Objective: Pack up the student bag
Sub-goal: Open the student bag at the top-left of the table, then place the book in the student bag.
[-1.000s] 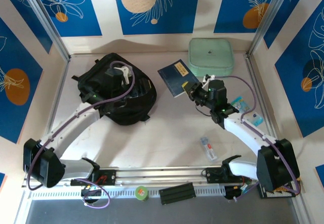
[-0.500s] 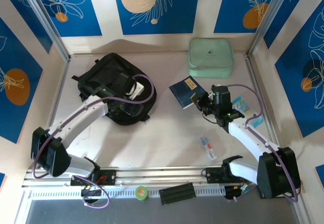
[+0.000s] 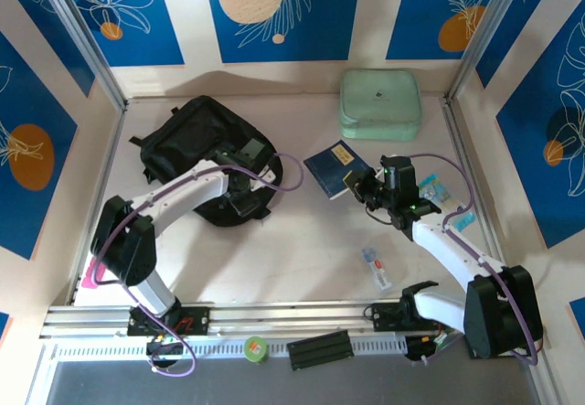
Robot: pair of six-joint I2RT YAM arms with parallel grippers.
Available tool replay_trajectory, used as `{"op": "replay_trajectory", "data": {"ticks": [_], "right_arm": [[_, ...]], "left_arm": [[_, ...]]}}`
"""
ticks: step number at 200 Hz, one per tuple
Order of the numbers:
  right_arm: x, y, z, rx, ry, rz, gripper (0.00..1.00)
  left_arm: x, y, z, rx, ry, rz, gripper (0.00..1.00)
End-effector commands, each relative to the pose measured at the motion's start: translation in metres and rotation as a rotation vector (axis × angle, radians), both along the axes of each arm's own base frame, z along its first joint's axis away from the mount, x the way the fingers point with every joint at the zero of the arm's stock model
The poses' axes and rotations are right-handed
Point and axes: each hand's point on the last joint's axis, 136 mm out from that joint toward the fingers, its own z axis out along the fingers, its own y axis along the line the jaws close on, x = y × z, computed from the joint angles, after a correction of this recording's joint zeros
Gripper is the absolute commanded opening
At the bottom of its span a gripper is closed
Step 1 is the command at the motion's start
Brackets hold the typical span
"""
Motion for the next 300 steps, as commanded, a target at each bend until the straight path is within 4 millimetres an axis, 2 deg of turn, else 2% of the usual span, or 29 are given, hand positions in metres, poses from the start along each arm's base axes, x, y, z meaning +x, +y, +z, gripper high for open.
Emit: {"op": "replay_trajectory", "data": {"ticks": [1,22,99,126,150,169,212,231,250,270,300], "right_arm": [[-0.001,0.004,0.003,0.018,-0.018,0.02,0.0],[-0.001,0.004,0.003,0.016,-0.021,0.021,0.0],[-0.003,0.003,0.0,0.016,-0.013,0.013,0.0],[-0.004,0.002,0.001,0.014,-0.016,0.011,0.0],[-0.004,0.0,0.004,0.011,-0.031,0.013,0.0],[-0.005,-0.002,0.01,0.005,-0.059,0.015,0.0],[-0.011,0.003,0.029,0.016,-0.153,0.08,0.0],[-0.014,0.016,0.041,0.05,-0.201,0.153,0.0],[-0.02,0.032,0.049,0.067,-0.225,0.236,0.0],[-0.025,0.054,0.052,0.071,-0.224,0.33,0.0],[-0.029,0.088,0.041,0.059,-0.155,0.426,0.0]], "left_arm": [[0.007,0.008,0.003,0.1,-0.026,-0.004,0.6],[0.017,0.01,0.004,0.146,-0.055,0.022,0.51],[0.018,-0.008,-0.011,0.19,-0.031,-0.032,0.47],[0.021,-0.012,-0.006,0.176,-0.059,-0.022,0.34],[0.03,-0.012,0.015,0.15,-0.152,0.002,0.2],[0.037,-0.009,0.043,0.11,-0.263,0.033,0.11],[0.037,-0.009,0.106,-0.092,-0.463,0.079,0.07],[0.034,-0.008,0.127,-0.181,-0.544,0.094,0.05],[0.028,-0.012,0.141,-0.283,-0.593,0.073,0.05],[0.021,-0.017,0.145,-0.36,-0.614,0.041,0.05],[0.015,-0.018,0.147,-0.409,-0.622,0.031,0.04]]}}
